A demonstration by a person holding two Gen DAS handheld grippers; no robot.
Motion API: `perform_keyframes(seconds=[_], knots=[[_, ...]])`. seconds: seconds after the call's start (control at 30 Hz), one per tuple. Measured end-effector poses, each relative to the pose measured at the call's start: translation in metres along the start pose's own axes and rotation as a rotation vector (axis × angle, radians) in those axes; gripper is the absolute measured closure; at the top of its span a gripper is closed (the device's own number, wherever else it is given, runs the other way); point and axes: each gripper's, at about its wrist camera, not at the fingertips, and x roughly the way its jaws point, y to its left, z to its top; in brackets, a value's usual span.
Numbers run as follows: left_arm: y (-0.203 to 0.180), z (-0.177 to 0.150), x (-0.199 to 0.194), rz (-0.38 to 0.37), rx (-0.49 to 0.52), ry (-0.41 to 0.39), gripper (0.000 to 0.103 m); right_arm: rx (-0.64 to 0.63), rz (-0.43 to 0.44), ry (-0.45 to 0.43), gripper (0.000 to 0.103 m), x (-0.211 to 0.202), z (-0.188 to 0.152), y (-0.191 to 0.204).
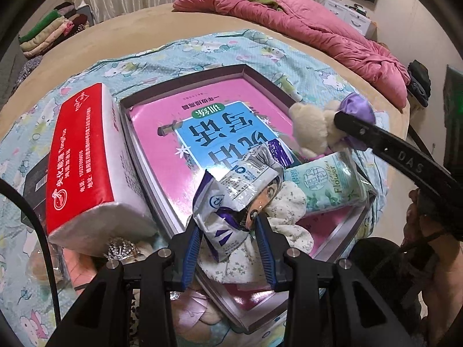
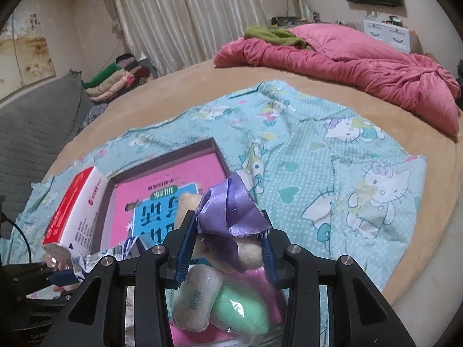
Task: Organize soft objects
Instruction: 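Carry packet with left tool onto pink box while right tool carries plush there, then open left tool to drop packet while right tool releases plush in box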
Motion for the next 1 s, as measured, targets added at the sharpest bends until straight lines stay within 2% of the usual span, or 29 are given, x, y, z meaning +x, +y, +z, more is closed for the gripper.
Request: perform_keyframes(seconds=[0.13, 0.47, 0.8, 1.0], knots=[[0.0, 0.0, 0.0, -0.006, -0.004, 0.001, 0.065, -0.008, -0.003, 0.038, 0.06, 0.01, -0.004, 0.001], [0.002, 0.003, 0.003, -0.052, -0.032, 0.008, 0.065, -0.002, -0.019, 0.051, 0.055, 0.014, -0.006, -0.002], [0.003, 0.008, 0.01, -0.093, -0.077, 0.03, 0.065, 0.041, -0.027, 0.038, 0.053, 0.012, -0.007, -0.011], [0.006, 0.01, 0.014, -0.1, -0.099, 0.046, 0.065, 0.035, -0.023, 0.002, 0.044, 0.005, -0.005, -0.01]])
